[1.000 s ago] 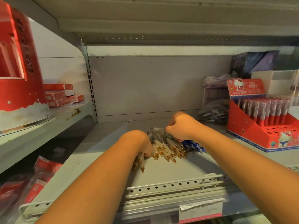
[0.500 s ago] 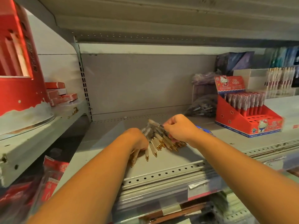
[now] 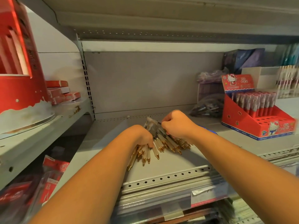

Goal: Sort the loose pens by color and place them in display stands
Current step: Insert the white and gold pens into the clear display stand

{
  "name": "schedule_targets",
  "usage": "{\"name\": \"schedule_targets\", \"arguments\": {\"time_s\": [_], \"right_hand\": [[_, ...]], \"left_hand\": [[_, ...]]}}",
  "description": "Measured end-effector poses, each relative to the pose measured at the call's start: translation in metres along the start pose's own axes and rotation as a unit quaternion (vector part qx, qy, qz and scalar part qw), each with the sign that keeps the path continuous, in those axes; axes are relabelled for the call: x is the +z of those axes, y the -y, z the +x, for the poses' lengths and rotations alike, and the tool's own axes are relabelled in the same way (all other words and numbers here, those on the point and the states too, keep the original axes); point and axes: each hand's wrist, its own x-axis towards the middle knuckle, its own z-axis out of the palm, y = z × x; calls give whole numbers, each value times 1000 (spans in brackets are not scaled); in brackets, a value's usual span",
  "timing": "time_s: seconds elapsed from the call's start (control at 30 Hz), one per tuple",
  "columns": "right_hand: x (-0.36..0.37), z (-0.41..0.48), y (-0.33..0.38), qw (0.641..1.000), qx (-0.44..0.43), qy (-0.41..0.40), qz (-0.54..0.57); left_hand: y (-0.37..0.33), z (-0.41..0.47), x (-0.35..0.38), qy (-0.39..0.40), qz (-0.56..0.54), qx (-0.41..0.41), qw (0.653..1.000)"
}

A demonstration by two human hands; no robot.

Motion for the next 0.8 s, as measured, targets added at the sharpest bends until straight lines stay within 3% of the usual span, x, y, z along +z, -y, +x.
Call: {"name": "schedule_targets", "arguments": {"time_s": [0.2, 0.3, 0.37, 0.43, 0.53, 0.6, 0.7, 0.8], "right_hand": [[3, 5, -4, 998, 27, 1, 58], [1, 1, -7, 995, 21, -4, 101], [-4, -5, -7, 990, 11, -4, 142], [-9, -12, -7, 981, 1, -7, 194], [-18, -28, -5, 957, -33, -48, 283], [-28, -44, -2, 929, -44, -75, 360], [-50, -73, -4, 874, -57, -104, 472], [-80, -107, -15, 836, -72, -155, 521]], "left_hand": [[-5, 4, 1, 21, 94, -21, 995], [0, 7, 3, -1, 86, -32, 996], [8, 7, -1, -54, 64, -36, 996], [16, 5, -9, -162, 7, -35, 986], [18, -1, -22, -305, -103, 24, 947], [11, -7, -25, -335, -229, 94, 909], [-12, -23, -22, -303, -426, 208, 826], [-55, -46, -11, -236, -474, 347, 774]]}}
